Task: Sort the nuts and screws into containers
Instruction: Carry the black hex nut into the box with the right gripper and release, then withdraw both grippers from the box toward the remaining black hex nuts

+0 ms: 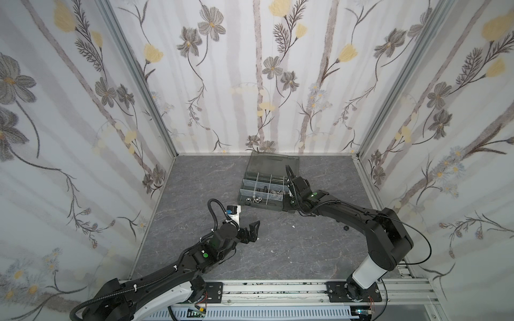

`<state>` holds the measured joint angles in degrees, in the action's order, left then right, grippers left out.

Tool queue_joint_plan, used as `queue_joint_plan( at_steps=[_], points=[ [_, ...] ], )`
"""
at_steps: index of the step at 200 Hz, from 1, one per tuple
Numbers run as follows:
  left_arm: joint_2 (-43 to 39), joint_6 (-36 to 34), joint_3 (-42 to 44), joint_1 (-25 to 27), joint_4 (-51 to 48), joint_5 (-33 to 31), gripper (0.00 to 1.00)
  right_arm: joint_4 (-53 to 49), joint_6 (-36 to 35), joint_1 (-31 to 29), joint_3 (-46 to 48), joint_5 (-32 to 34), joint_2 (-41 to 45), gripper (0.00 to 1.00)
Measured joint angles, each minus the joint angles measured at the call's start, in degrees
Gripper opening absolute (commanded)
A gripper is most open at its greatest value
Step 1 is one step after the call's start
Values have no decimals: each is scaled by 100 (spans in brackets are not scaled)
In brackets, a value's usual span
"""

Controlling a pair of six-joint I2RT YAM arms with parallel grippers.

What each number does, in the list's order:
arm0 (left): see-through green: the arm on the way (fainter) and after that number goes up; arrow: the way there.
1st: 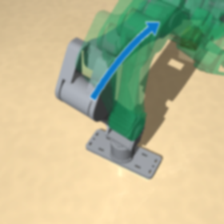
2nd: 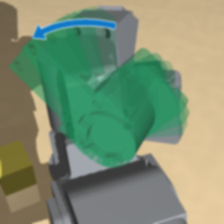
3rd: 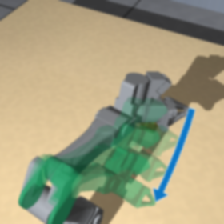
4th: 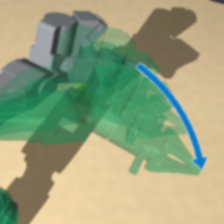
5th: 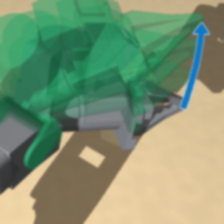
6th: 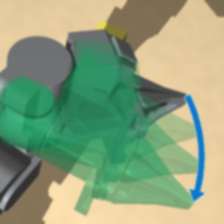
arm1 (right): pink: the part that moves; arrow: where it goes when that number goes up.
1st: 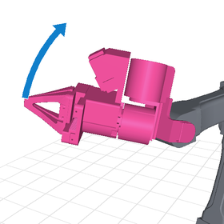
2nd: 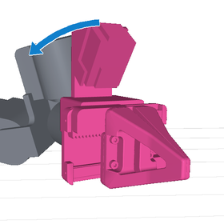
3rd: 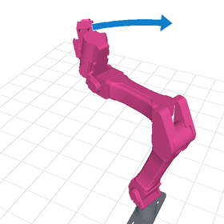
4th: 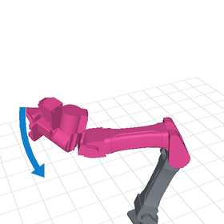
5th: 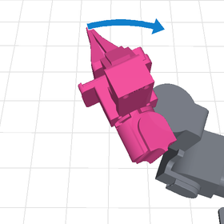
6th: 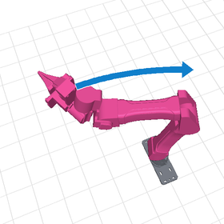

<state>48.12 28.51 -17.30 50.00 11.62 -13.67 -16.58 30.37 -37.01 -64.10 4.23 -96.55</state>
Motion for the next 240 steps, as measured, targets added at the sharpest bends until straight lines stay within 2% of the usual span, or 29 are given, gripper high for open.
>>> queue_joint_plan(
  at_steps=[111, 146, 185, 240],
  points=[
    [177, 22, -122, 4, -280, 4, 100, 201, -90, 59, -127, -87, -201, 41],
    [428, 11, -308, 144, -280, 42, 100, 221, -107, 149, -105, -90, -74, 42],
    [1019, -111, -678, 422, -192, -31, 100, 291, -151, 365, 238, -94, 409, 43],
    [2350, -297, -1443, 697, 210, -22, 99, 348, -151, 1187, 1145, -400, 1526, 44]
  ],
)
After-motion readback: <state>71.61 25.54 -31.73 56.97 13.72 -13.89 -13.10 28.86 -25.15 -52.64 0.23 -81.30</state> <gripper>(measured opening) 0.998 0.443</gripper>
